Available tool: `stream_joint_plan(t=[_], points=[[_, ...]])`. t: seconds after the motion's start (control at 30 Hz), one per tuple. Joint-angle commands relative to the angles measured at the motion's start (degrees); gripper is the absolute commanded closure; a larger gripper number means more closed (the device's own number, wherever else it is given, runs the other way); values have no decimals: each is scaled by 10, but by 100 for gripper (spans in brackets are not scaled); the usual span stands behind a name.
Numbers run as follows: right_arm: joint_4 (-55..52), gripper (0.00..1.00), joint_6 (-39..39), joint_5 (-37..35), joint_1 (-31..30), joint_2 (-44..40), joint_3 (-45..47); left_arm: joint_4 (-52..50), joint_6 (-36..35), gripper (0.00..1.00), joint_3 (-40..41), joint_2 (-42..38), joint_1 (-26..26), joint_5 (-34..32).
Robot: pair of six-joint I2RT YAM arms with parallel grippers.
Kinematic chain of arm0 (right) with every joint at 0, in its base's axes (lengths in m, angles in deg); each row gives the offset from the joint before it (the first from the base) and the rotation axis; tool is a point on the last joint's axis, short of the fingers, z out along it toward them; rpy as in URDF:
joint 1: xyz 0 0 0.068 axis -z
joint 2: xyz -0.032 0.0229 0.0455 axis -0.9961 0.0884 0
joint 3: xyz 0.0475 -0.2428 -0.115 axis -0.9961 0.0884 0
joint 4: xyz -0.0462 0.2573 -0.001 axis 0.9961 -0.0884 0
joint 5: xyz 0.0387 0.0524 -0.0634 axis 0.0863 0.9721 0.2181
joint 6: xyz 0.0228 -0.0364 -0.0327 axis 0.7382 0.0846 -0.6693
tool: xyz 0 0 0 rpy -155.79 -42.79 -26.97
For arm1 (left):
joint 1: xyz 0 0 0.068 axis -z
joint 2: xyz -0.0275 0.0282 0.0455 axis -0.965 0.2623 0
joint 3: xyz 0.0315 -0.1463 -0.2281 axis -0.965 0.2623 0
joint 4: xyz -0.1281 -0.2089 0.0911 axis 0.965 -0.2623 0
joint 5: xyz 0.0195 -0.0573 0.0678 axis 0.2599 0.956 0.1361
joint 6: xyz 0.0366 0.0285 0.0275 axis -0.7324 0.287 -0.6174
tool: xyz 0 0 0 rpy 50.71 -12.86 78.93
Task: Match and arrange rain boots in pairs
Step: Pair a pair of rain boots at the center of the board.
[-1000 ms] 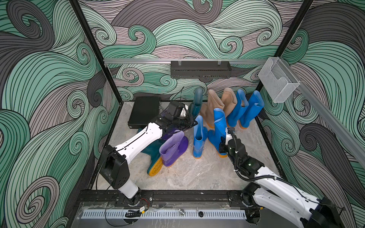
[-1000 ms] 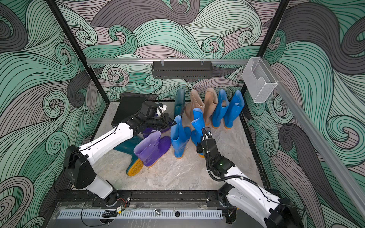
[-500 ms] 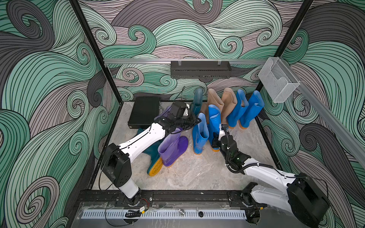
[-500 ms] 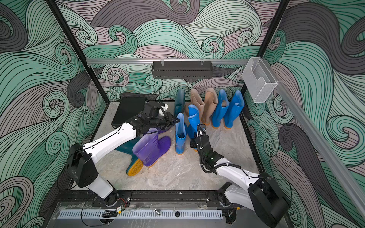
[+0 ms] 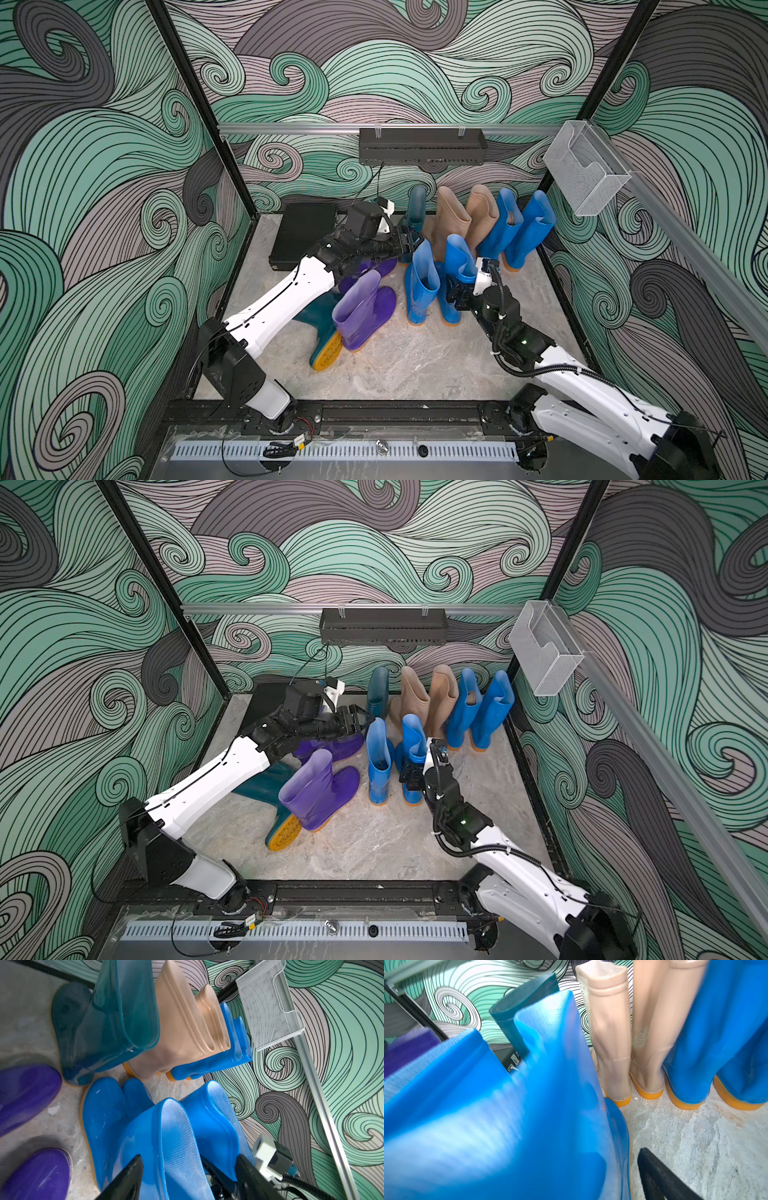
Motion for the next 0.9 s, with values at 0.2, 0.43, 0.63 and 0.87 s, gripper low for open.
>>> stream_joint_plan(t=[0.2,0.43,0.63,0.87], points=[[-88,56,133,-12,-2,43,-50,-141,-113,25,-57,-31,-98,16],[-80,86,201,28,-5,75,-78,-226,-191,23,-66,-44,-161,1],[-121,52,196,36,-8,70,-97,-302,-276,21,-80,-52,-179,-68],[-249,21,74,13,-7,10,-184,-408,-426,14,-83,-73,-184,-161]])
